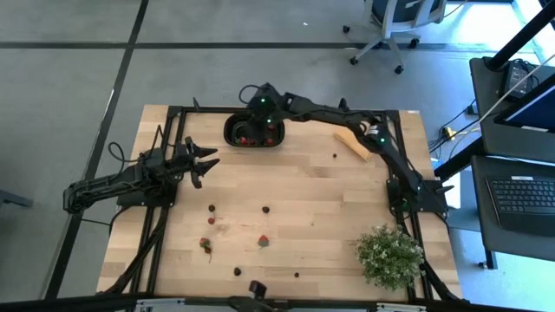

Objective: Pick and placing Produce into tupperware
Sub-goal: Put the top black cherry into the black bin, then put the top blueberry into the black bin

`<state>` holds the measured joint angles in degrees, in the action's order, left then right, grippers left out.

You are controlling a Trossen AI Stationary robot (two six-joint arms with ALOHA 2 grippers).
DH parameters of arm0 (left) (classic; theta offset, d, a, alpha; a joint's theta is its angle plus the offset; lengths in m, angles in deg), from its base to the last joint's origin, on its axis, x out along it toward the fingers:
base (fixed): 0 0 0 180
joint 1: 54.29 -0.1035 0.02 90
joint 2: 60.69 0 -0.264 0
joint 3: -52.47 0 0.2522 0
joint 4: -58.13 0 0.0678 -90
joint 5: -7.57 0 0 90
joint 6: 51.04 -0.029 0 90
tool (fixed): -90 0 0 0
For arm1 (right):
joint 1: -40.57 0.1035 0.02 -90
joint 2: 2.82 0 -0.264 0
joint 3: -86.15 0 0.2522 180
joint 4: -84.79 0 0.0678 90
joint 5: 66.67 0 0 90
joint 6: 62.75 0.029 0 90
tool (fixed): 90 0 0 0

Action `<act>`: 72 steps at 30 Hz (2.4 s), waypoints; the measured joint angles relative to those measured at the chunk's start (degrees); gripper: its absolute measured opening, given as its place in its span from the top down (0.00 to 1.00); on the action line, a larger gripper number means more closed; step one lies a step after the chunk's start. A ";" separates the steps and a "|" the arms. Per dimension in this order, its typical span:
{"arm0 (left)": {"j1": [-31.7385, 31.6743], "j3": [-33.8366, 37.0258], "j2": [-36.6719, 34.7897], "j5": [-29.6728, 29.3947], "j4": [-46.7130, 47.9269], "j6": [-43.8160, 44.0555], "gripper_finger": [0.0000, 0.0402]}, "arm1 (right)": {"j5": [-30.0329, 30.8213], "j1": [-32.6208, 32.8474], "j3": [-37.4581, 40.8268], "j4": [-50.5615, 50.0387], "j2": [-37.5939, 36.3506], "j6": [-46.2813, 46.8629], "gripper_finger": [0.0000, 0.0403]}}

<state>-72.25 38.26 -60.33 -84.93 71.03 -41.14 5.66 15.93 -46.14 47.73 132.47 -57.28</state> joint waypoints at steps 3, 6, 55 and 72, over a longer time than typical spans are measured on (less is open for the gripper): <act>0.01 -0.02 0.00 0.00 0.00 -0.01 0.55 | 0.00 0.22 -2.46 -2.38 2.57 -0.26 0.69; 0.01 -0.01 -0.01 0.00 0.00 -0.01 0.55 | 0.01 0.41 -2.90 -2.61 4.10 -0.41 0.69; 0.01 -0.01 0.00 0.00 0.00 0.01 0.55 | 3.12 0.07 -2.94 -4.05 5.59 0.32 0.58; 0.01 0.00 0.00 0.04 0.00 0.23 0.55 | -4.44 0.07 -12.28 -36.09 -2.79 -12.63 0.58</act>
<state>-72.24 38.26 -60.33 -84.89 71.03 -40.91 1.22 15.99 -58.42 11.63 129.68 -69.91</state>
